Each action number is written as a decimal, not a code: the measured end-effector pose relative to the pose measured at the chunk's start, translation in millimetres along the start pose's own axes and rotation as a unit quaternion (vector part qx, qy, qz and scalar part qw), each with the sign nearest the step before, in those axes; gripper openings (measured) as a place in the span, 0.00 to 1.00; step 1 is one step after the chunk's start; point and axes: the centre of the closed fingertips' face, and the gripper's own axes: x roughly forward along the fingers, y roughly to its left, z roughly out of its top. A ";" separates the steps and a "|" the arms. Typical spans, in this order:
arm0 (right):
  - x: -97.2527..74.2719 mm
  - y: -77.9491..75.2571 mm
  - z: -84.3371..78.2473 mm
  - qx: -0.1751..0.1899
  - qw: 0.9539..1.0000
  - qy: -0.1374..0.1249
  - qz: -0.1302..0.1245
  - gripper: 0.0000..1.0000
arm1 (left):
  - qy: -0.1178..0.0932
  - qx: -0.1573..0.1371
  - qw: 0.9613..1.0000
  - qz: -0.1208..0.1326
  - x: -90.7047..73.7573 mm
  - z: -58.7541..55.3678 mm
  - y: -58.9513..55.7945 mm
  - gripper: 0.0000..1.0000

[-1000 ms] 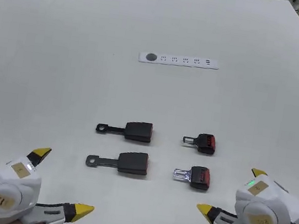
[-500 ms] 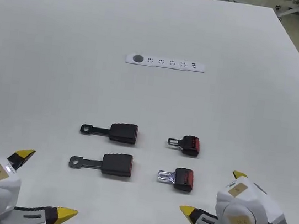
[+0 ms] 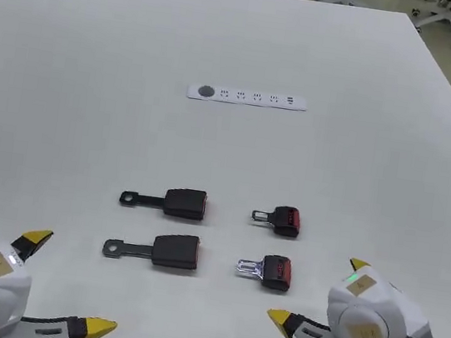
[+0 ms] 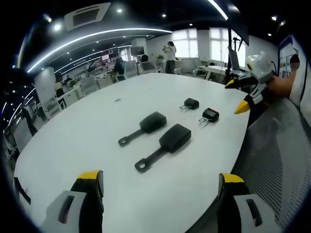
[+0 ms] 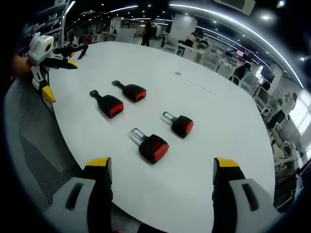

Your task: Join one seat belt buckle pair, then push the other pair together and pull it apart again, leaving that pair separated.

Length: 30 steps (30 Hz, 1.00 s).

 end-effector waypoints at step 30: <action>-4.5 2.9 8.2 -0.022 1.000 -0.008 0.005 0.77 | -0.013 0.021 1.000 0.000 -5.1 6.8 4.3 0.92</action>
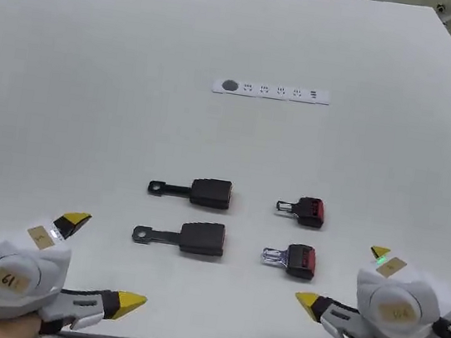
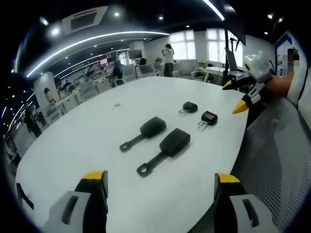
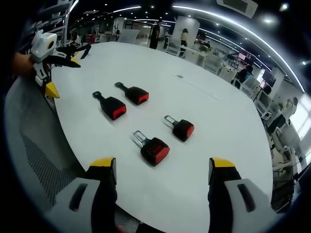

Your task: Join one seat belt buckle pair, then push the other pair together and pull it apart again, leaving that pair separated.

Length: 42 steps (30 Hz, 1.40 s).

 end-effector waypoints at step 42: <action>50.7 24.3 -9.1 -0.145 0.962 0.045 0.227 0.52 | 0.097 0.127 0.970 -0.186 93.8 17.8 -26.9 0.60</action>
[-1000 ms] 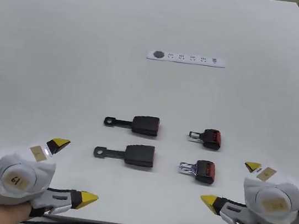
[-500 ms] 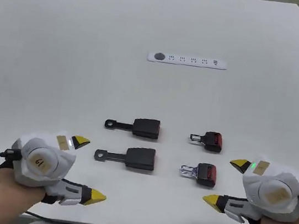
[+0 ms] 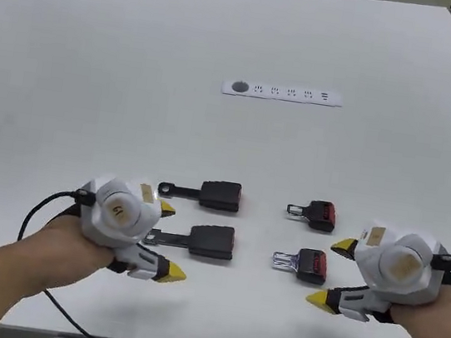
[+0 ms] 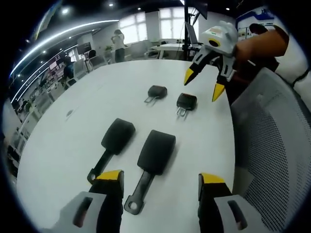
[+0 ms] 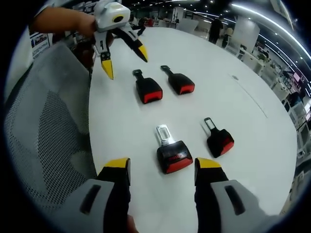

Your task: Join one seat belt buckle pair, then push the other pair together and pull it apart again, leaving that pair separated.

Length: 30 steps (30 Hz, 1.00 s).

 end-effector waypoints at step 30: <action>29.9 -11.0 -9.6 -0.069 0.994 0.055 0.071 0.39 | 0.104 0.107 0.986 -0.068 58.8 -7.7 9.2 0.41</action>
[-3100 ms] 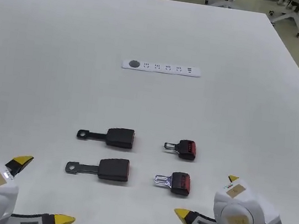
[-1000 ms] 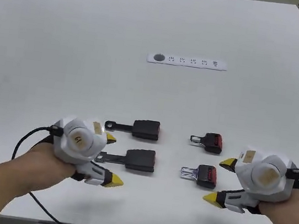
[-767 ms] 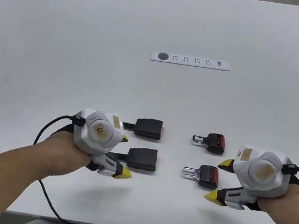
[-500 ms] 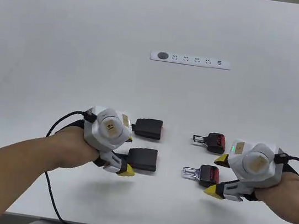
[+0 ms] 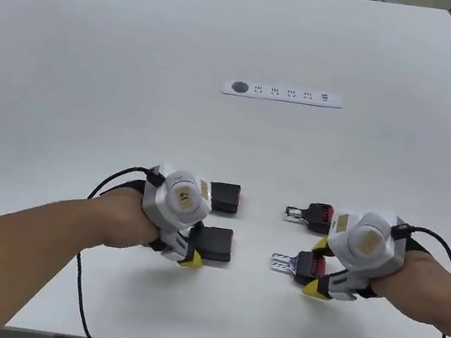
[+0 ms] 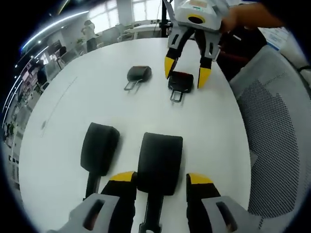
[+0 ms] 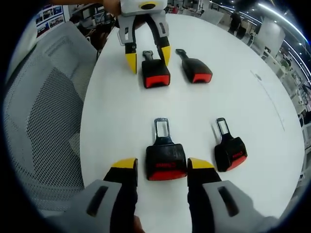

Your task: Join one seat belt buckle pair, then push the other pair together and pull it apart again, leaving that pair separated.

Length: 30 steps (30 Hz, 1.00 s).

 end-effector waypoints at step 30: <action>10.7 -0.4 -7.7 -0.046 0.997 0.027 0.052 0.33 | 0.025 0.005 1.000 0.002 -0.7 0.6 -0.5 0.32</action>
